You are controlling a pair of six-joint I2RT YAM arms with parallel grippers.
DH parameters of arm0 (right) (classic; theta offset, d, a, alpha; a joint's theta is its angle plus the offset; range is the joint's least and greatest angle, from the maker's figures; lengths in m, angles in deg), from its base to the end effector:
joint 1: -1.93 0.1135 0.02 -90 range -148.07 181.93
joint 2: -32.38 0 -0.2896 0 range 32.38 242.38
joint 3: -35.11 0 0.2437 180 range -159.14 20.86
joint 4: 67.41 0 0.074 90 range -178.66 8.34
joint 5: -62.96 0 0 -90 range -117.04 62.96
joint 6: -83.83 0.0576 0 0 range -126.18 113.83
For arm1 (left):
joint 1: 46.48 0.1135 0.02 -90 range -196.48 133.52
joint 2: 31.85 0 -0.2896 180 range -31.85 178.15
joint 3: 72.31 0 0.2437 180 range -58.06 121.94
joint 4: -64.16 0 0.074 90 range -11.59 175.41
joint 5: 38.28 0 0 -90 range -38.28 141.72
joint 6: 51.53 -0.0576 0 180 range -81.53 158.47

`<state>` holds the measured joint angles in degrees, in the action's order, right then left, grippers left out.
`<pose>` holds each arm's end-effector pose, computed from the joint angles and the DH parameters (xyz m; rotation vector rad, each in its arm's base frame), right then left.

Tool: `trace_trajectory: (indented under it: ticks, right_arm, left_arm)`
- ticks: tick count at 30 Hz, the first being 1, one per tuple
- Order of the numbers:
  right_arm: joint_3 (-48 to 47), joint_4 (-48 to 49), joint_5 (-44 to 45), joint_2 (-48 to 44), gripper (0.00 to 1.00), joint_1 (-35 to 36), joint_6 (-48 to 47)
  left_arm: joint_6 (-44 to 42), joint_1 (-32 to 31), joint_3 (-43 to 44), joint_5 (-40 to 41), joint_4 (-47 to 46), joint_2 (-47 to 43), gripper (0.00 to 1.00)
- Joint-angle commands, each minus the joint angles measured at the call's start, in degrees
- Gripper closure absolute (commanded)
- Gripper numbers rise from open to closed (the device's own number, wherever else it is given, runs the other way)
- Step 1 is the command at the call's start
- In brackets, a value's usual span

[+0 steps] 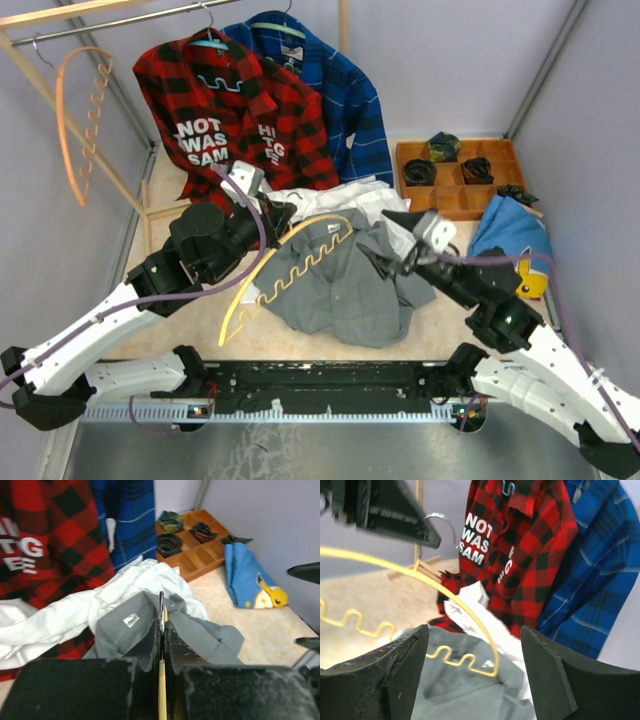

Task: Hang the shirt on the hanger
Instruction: Adjust the hanger.

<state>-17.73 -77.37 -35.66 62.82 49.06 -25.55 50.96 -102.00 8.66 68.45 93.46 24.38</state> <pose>0.0777 0.0964 0.3813 -0.8577 1.0738 0.5085 0.1320 -0.1630 0.4460 0.4025 1.6406 -0.6604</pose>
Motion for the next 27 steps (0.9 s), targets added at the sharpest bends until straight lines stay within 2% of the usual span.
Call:
trace_trajectory:
  ticks: [1,6,9,13,15,20,27]
  right_arm:
    - [-13.1,-9.4,9.5,7.3,0.24,0.1,26.0]
    - [-15.7,-9.0,16.6,12.4,0.19,0.1,42.4]
    - [-14.3,-6.3,21.0,14.3,0.21,0.1,54.5]
    - [-10.8,2.5,21.5,17.2,0.26,0.4,68.6]
    - [-11.9,5.1,23.0,20.1,0.26,3.2,70.8]
    - [-16.9,11.7,31.9,28.9,0.25,14.0,69.1]
    - [-18.0,24.1,35.3,37.2,0.26,19.5,70.9]
  left_arm:
    - [2.1,-0.2,3.7,13.0,-1.3,-1.0,1.00]
    - [3.9,-0.2,5.0,21.7,-1.9,-1.3,1.00]
    - [2.8,-0.2,4.8,27.5,-4.1,-1.3,1.00]
    - [-2.5,-0.2,3.6,33.1,-9.3,-1.2,1.00]
    - [-5.7,-0.2,2.5,34.9,-12.4,-1.2,1.00]
    - [-10.9,-0.2,1.6,38.7,-17.7,-1.3,1.00]
    - [-13.0,-0.2,0.1,39.3,-19.9,-2.1,1.00]
